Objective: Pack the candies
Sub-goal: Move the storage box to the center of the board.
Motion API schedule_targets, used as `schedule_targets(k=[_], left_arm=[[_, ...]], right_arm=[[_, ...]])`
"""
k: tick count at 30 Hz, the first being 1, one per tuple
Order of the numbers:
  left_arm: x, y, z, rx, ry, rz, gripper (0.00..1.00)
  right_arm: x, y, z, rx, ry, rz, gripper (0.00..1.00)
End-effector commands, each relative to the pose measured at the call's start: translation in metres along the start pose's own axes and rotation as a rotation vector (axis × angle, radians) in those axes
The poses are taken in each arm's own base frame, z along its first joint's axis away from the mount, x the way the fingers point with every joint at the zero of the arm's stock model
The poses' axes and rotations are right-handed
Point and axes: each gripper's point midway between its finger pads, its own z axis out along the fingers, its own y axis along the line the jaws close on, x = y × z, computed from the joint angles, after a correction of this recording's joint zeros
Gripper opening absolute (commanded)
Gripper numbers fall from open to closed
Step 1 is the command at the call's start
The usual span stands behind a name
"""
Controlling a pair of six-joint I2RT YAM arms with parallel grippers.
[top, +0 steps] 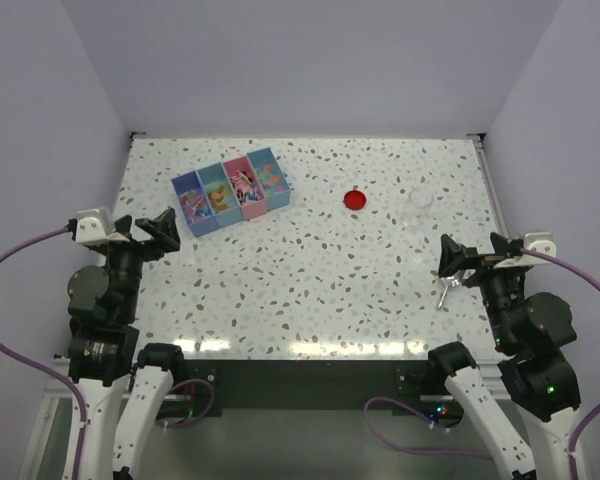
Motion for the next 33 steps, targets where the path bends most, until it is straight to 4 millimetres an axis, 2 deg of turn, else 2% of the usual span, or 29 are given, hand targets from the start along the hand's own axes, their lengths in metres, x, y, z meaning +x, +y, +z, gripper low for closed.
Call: schedule_targets(k=[1,7,13,14,16,17,18,19,20,21,22,23,25,26,27,28,30,31,32,33], left_arm=[[0.007,0.007,0.010,-0.057,0.008,-0.074,1.00],[0.034,0.014,0.034,-0.123,0.095,-0.153,1.00],[0.070,0.018,0.074,-0.193,0.235,-0.201,0.99],[0.077,0.017,0.087,-0.211,0.271,-0.208,0.98],[0.087,0.019,0.100,-0.238,0.310,-0.209,0.98],[0.105,0.024,0.111,-0.268,0.366,-0.198,0.98],[0.101,0.023,0.120,-0.275,0.366,-0.199,0.98],[0.107,0.026,0.127,-0.294,0.385,-0.192,0.98],[0.127,0.031,0.138,-0.324,0.441,-0.175,0.98],[0.124,0.031,0.148,-0.333,0.435,-0.173,0.97],[0.145,0.037,0.158,-0.361,0.488,-0.161,0.96],[0.143,0.036,0.169,-0.363,0.486,-0.158,0.95],[0.154,0.038,0.183,-0.378,0.515,-0.150,0.87],[0.166,0.040,0.196,-0.390,0.543,-0.140,0.83],[0.172,0.041,0.203,-0.396,0.555,-0.140,0.75],[0.191,0.045,0.210,-0.412,0.596,-0.131,0.71],[0.194,0.041,0.227,-0.405,0.601,-0.138,0.58],[0.214,0.046,0.232,-0.421,0.644,-0.128,0.56],[0.212,0.045,0.242,-0.422,0.638,-0.126,0.53],[0.220,0.050,0.243,-0.446,0.657,-0.114,0.48]], right_arm=[[-0.004,0.006,0.002,-0.031,-0.017,-0.005,0.99],[0.007,0.018,0.001,-0.101,0.014,0.001,0.99],[0.020,0.022,0.005,-0.108,0.064,0.023,0.99],[0.022,0.022,0.007,-0.107,0.078,0.020,0.99],[0.026,0.023,0.009,-0.106,0.096,0.019,0.99],[0.028,0.023,0.009,-0.106,0.108,0.015,0.99],[0.030,0.022,0.010,-0.101,0.117,0.013,0.99],[0.032,0.022,0.012,-0.099,0.125,0.009,0.99],[0.035,0.022,0.013,-0.095,0.136,0.008,0.99],[0.036,0.023,0.014,-0.099,0.141,0.009,0.99],[0.039,0.024,0.016,-0.103,0.153,0.007,0.99],[0.040,0.025,0.017,-0.107,0.158,0.005,0.99],[0.044,0.030,0.021,-0.126,0.179,-0.001,0.99],[0.046,0.031,0.023,-0.128,0.184,-0.002,0.99],[0.047,0.031,0.026,-0.128,0.193,-0.002,0.99],[0.048,0.033,0.028,-0.129,0.201,0.008,0.99],[0.052,0.036,0.036,-0.132,0.237,0.004,0.99],[0.053,0.038,0.039,-0.139,0.239,0.005,0.99],[0.060,0.041,0.046,-0.144,0.269,-0.001,0.99],[0.062,0.043,0.049,-0.147,0.279,-0.004,0.99]])
